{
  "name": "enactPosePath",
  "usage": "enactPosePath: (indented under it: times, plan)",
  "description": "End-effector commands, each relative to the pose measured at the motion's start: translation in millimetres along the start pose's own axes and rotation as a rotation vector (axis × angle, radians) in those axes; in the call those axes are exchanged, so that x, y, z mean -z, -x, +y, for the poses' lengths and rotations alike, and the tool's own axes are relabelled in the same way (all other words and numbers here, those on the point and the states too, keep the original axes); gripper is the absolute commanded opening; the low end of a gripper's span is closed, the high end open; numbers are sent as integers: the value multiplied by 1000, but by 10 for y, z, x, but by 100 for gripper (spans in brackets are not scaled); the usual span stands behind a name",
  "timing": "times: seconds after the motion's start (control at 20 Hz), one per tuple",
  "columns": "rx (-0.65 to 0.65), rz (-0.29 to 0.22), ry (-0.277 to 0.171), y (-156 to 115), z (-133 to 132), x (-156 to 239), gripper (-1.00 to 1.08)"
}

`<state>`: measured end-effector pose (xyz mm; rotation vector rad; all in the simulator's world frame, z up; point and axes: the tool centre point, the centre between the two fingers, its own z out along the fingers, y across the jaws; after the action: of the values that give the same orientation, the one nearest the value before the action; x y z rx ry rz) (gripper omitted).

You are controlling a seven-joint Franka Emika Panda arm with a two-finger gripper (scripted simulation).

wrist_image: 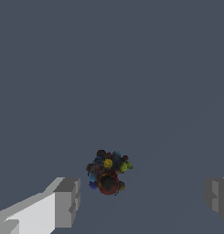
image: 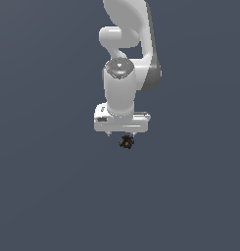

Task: Pick up the object and move it to a goal position.

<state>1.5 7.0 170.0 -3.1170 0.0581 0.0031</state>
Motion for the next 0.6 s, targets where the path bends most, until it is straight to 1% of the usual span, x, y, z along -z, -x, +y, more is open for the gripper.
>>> enactPosePath:
  times: [0.0,0.25,0.55]
  plan:
    - [8,0,0,4,-8,-7,100]
    - [55,-1,3,22,-9,-46,100]
    - [158,-2,9,65,-20,-132,100]
